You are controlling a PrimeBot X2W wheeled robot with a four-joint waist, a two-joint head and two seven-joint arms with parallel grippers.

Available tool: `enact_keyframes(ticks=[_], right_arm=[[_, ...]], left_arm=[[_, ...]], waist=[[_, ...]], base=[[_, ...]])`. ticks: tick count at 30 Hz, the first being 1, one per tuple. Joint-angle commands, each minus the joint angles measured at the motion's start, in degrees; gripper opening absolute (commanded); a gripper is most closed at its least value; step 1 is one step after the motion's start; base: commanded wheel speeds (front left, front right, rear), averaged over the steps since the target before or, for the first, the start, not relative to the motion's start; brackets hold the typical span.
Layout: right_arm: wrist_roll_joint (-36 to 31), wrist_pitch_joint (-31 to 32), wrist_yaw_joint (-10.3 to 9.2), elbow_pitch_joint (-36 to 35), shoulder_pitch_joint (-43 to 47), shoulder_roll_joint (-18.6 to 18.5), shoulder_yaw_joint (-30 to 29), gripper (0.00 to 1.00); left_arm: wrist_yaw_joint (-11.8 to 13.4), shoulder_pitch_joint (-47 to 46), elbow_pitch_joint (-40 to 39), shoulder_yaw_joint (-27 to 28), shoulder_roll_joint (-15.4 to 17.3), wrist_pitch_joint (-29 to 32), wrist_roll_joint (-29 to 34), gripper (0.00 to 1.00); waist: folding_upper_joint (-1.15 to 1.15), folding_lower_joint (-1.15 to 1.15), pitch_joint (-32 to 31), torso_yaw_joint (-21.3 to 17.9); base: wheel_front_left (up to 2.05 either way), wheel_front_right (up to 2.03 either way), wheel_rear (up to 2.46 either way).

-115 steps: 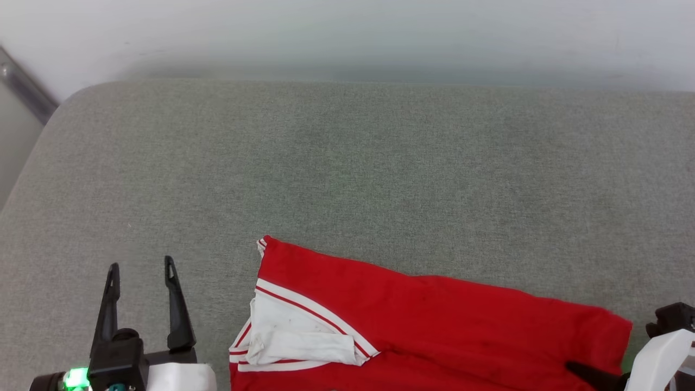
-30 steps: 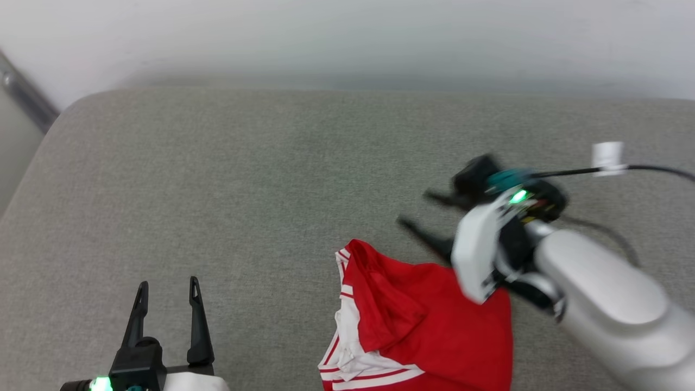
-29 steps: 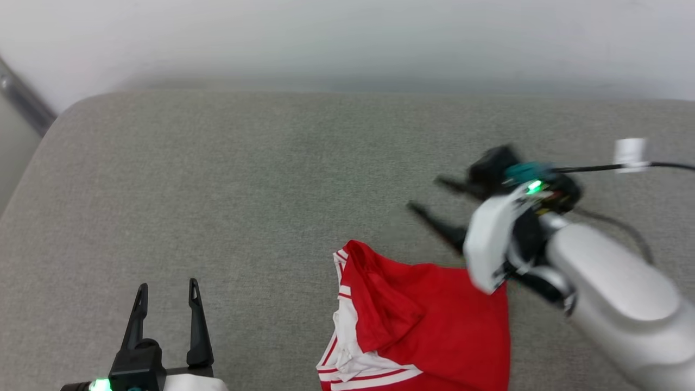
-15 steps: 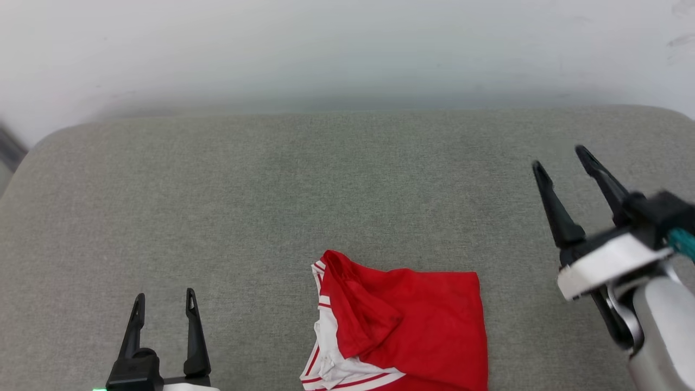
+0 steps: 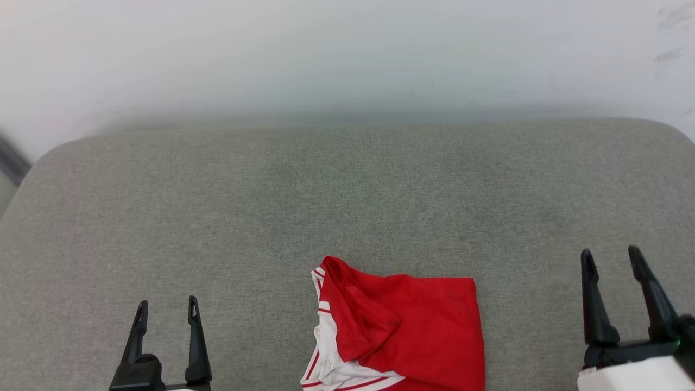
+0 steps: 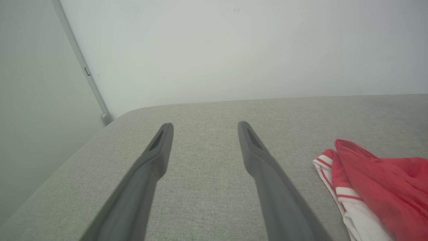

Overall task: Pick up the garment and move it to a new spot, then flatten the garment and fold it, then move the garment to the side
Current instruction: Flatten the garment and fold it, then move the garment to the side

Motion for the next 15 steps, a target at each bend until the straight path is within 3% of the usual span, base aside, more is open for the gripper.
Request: enact_keyframes(ticks=[1,15], right_arm=[[0.2,-0.1,-0.02,-0.6,1.2,0.7,-0.2,1.00],[0.3,-0.1,-0.02,-1.2,7.3,3.5,0.0,1.00]], left_arm=[[-0.2,0.5,0.1,0.0,0.2,-0.3,0.2,1.00],[-1.6,2.2,0.7,-1.3,0.6,-0.3,0.1,1.00]], waist=[[0.00,0.00,-0.4,0.1],[0.00,0.00,-1.8,0.7]], base=[[0.00,0.00,0.00],[0.00,0.00,0.00]])
